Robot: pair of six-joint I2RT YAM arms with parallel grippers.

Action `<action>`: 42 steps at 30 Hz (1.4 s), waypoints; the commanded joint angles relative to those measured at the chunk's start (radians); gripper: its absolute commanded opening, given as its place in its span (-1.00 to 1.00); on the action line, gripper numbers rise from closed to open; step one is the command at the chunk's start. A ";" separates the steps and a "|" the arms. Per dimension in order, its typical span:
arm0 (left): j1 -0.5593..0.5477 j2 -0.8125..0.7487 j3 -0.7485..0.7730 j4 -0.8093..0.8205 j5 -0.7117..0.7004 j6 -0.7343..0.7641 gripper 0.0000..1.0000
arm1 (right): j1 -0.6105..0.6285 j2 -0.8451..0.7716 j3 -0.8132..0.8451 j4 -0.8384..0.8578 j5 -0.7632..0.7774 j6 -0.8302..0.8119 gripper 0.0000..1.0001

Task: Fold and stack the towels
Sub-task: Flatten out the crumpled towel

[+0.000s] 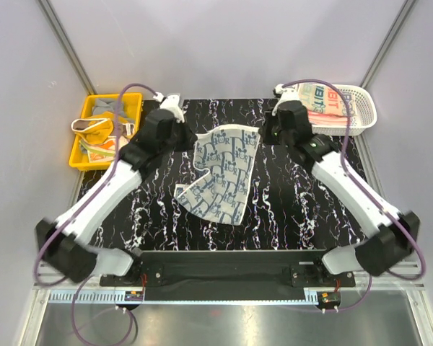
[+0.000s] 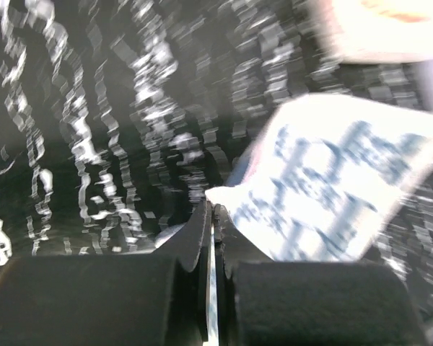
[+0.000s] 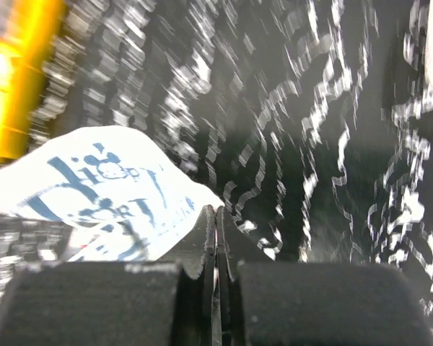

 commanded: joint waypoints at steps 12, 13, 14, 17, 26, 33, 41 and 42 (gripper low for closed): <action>-0.328 -0.436 0.207 -0.212 -0.226 0.054 -1.00 | 0.010 -0.324 0.256 -0.081 -0.363 -0.012 -1.00; -0.337 -0.442 0.224 -0.221 -0.226 0.057 -1.00 | 0.011 -0.331 0.278 -0.096 -0.372 -0.006 -1.00; -0.346 -0.450 0.243 -0.222 -0.217 0.063 -1.00 | 0.011 -0.333 0.298 -0.104 -0.387 -0.004 -1.00; -0.365 -0.467 0.299 -0.233 -0.194 0.066 -1.00 | 0.011 -0.339 0.384 -0.140 -0.412 0.001 -1.00; -0.369 -0.473 0.414 -0.230 -0.139 0.055 -1.00 | 0.011 -0.341 0.507 -0.168 -0.424 0.007 -1.00; -0.337 -0.386 0.395 -0.213 -0.237 0.067 -1.00 | 0.008 -0.197 0.456 -0.156 -0.297 -0.048 -1.00; 0.125 -0.049 0.295 0.009 0.188 -0.009 -1.00 | -0.208 0.151 0.326 0.060 -0.450 0.051 -1.00; 0.155 0.008 0.301 0.034 0.217 -0.018 -1.00 | -0.223 0.197 0.353 0.073 -0.444 0.053 -1.00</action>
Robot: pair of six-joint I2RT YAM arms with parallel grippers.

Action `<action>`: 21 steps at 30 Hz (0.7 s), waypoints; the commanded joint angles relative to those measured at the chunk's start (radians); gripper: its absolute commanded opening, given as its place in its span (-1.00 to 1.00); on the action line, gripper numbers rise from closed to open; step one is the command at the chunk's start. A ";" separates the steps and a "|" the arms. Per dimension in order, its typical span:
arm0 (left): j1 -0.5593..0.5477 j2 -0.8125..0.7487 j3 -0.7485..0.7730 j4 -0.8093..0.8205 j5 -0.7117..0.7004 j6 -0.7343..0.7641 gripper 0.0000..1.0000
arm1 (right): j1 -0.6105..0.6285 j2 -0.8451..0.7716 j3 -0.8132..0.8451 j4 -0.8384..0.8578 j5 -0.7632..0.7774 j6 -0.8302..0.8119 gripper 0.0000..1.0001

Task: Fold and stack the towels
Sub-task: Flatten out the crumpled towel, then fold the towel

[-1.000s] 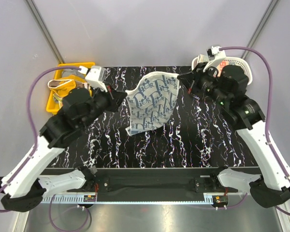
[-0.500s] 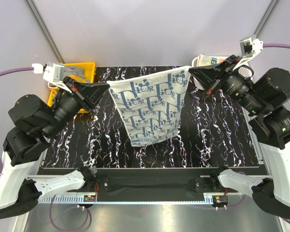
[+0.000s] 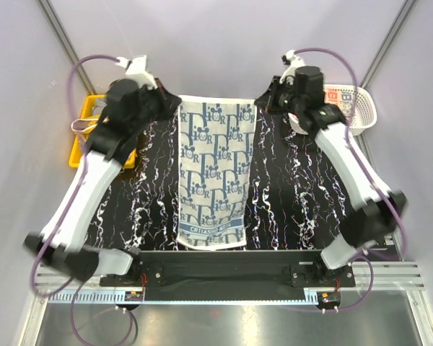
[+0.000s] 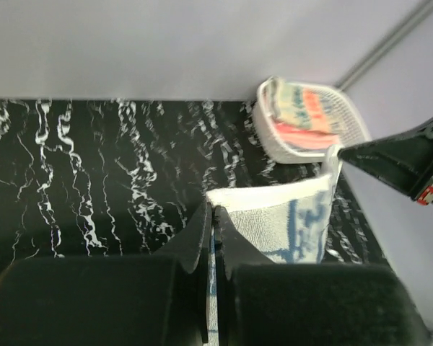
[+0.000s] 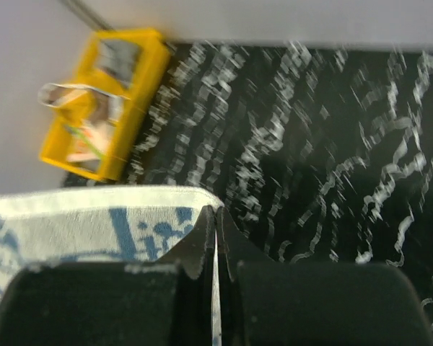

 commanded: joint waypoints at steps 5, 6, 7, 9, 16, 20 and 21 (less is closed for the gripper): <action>0.215 0.501 0.130 0.228 0.277 -0.055 -1.00 | -0.131 0.432 0.189 0.095 -0.051 0.039 -1.00; 0.224 0.543 0.162 0.224 0.273 -0.053 -1.00 | -0.132 0.478 0.264 0.086 -0.051 0.038 -1.00; 0.233 0.594 0.203 0.210 0.274 -0.052 -1.00 | -0.135 0.558 0.298 0.081 -0.050 0.031 -1.00; 0.258 0.703 0.293 0.202 0.291 -0.055 -1.00 | -0.137 0.624 0.380 0.078 -0.057 0.034 -1.00; 0.279 0.798 0.324 0.205 0.286 -0.055 -1.00 | -0.137 0.692 0.398 0.096 -0.030 0.022 -1.00; 0.279 0.766 0.255 0.230 0.285 -0.071 -1.00 | -0.137 0.649 0.345 0.116 -0.039 0.028 -1.00; 0.279 0.751 0.227 0.237 0.282 -0.076 -1.00 | -0.137 0.635 0.301 0.133 -0.042 0.033 -1.00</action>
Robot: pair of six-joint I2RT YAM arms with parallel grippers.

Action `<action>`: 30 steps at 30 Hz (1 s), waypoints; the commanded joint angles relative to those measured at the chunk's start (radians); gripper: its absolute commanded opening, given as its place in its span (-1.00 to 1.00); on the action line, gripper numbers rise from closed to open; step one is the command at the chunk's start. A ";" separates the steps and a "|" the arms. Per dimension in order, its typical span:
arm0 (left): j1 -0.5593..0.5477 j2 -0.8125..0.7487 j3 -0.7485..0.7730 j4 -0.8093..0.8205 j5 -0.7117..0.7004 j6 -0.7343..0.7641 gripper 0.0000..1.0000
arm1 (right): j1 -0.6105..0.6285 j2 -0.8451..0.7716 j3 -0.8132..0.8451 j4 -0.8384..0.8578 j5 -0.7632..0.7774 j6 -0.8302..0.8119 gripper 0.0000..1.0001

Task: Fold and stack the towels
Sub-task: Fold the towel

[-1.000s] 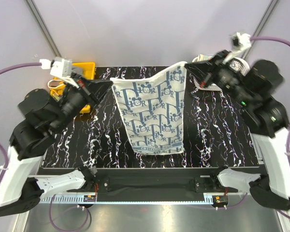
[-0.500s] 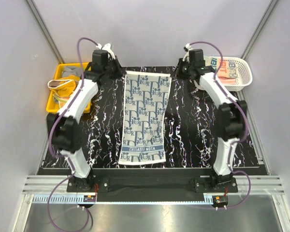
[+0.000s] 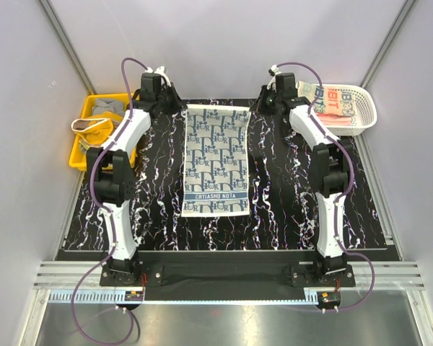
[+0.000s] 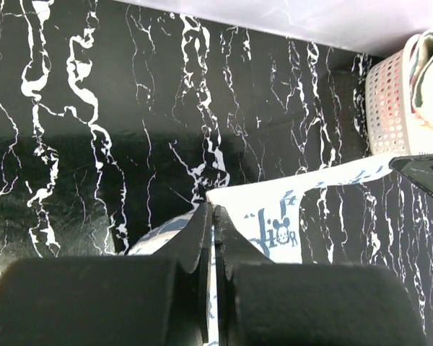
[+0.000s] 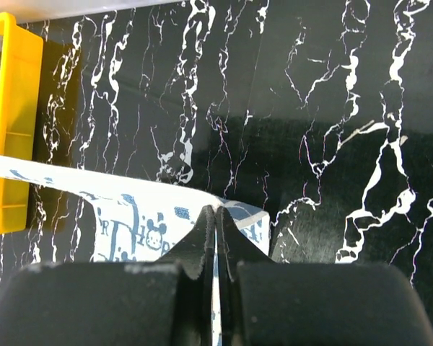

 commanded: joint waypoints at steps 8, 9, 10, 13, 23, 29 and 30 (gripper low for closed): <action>0.011 -0.296 -0.327 0.097 -0.048 -0.061 -1.00 | 0.004 -0.288 -0.294 0.100 0.021 0.014 -1.00; 0.007 -0.318 -0.355 0.094 -0.055 -0.064 -1.00 | 0.015 -0.311 -0.345 0.098 0.029 0.009 -1.00; 0.004 -0.336 -0.377 0.083 -0.071 -0.067 -1.00 | 0.019 -0.355 -0.370 0.097 0.033 0.007 -1.00; -0.012 -0.404 -0.458 0.060 -0.101 -0.070 -1.00 | 0.054 -0.443 -0.480 0.100 0.055 0.009 -1.00; -0.068 -0.666 -0.762 0.053 -0.159 -0.099 -1.00 | 0.143 -0.681 -0.798 0.126 0.112 0.043 -1.00; -0.104 -0.786 -0.884 0.036 -0.179 -0.096 -1.00 | 0.199 -0.803 -0.936 0.127 0.138 0.060 -1.00; -0.105 -0.803 -0.901 0.034 -0.177 -0.096 -1.00 | 0.214 -0.817 -0.948 0.128 0.144 0.061 -1.00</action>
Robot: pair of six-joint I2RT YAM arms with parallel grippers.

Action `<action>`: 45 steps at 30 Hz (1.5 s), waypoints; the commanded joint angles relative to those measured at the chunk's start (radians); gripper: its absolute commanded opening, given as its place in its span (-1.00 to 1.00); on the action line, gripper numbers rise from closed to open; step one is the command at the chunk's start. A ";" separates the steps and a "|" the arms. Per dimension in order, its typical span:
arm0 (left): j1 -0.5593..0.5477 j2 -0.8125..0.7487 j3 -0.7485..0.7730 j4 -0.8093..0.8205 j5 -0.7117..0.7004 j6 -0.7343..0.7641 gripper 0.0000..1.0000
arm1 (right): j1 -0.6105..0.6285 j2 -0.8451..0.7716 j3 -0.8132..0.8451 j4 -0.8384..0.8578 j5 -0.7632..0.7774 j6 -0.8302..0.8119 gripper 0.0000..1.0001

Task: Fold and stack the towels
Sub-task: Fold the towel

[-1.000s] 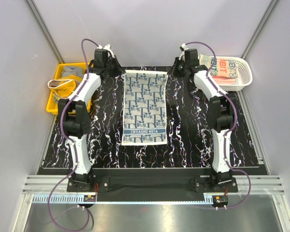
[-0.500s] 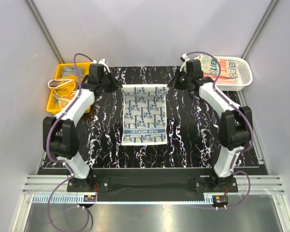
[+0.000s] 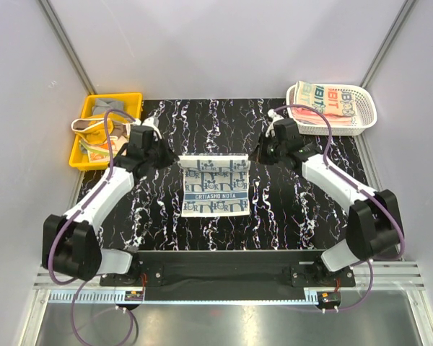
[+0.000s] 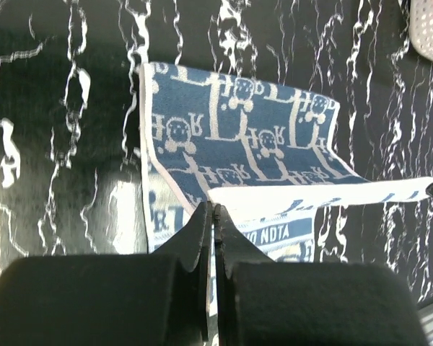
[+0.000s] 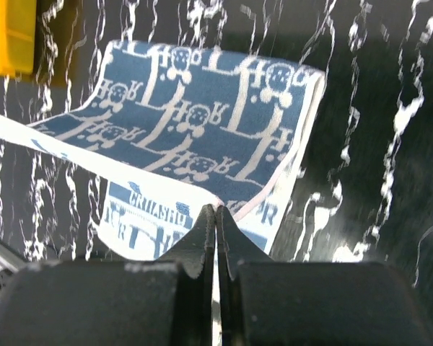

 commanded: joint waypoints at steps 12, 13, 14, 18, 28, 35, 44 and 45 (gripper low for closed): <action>-0.075 -0.191 -0.205 0.003 -0.068 0.019 -1.00 | 0.081 -0.211 -0.195 0.027 0.089 0.031 -1.00; -0.078 -0.195 -0.220 0.003 -0.070 0.018 -1.00 | 0.088 -0.218 -0.201 0.026 0.086 0.033 -1.00; -0.082 -0.197 -0.226 0.005 -0.071 0.019 -1.00 | 0.091 -0.219 -0.215 0.027 0.088 0.036 -1.00; -0.090 -0.200 -0.254 0.014 -0.081 0.018 -1.00 | 0.107 -0.219 -0.247 0.036 0.092 0.040 -1.00; -0.125 -0.175 -0.232 -0.012 -0.104 0.026 -1.00 | 0.122 -0.207 -0.289 0.059 0.100 0.046 -1.00; -0.150 -0.183 -0.318 0.020 -0.119 -0.007 -1.00 | 0.142 -0.198 -0.375 0.118 0.081 0.074 -1.00; -0.191 -0.177 -0.407 0.064 -0.128 -0.054 -0.85 | 0.166 -0.175 -0.450 0.179 0.055 0.106 -0.99; -0.196 -0.178 -0.415 0.068 -0.130 -0.056 -0.83 | 0.168 -0.175 -0.456 0.184 0.054 0.108 -0.97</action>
